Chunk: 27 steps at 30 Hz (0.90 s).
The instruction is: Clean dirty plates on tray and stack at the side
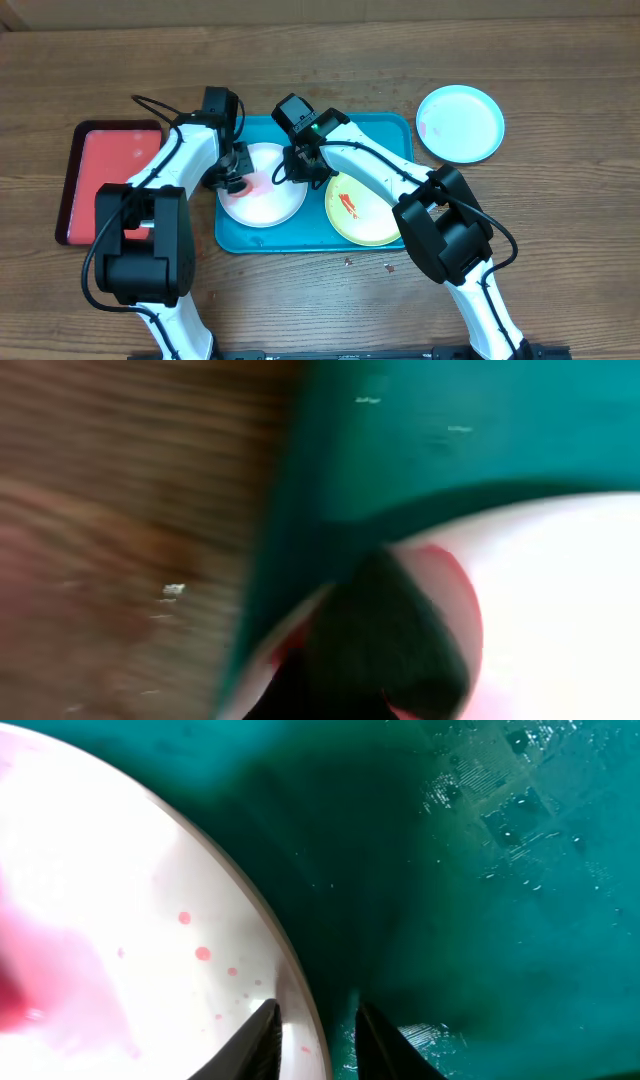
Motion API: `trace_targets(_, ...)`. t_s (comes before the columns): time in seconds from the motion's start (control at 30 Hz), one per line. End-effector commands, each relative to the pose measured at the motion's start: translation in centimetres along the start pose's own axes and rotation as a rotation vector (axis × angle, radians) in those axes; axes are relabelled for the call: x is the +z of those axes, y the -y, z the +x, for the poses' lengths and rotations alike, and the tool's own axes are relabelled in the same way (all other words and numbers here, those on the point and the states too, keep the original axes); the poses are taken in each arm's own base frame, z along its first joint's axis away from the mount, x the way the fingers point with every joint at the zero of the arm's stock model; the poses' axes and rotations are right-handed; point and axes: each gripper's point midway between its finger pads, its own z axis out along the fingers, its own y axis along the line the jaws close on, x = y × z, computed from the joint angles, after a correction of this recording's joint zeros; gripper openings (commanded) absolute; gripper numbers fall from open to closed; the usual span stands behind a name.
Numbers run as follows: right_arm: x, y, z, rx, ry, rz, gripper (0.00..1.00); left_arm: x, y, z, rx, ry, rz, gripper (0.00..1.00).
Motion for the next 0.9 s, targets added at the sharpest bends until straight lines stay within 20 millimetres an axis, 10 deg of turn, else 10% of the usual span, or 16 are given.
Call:
trace_targets(0.0, 1.4, 0.9, 0.7, 0.005, -0.030, 0.035, 0.26, 0.3, -4.2, -1.0, 0.004, 0.032, -0.196, 0.04)
trace_targets(0.5, -2.5, -1.5, -1.7, -0.161, 0.031, -0.001, 0.04, -16.3, -5.1, -7.5, -0.193, 0.338, -0.061, 0.04)
trace_targets(0.87, -11.1, -1.2, -6.5, -0.319, 0.345, 0.404, 0.04, -15.3, -14.5, -6.3, -0.411, 0.232, -0.082, 0.04)
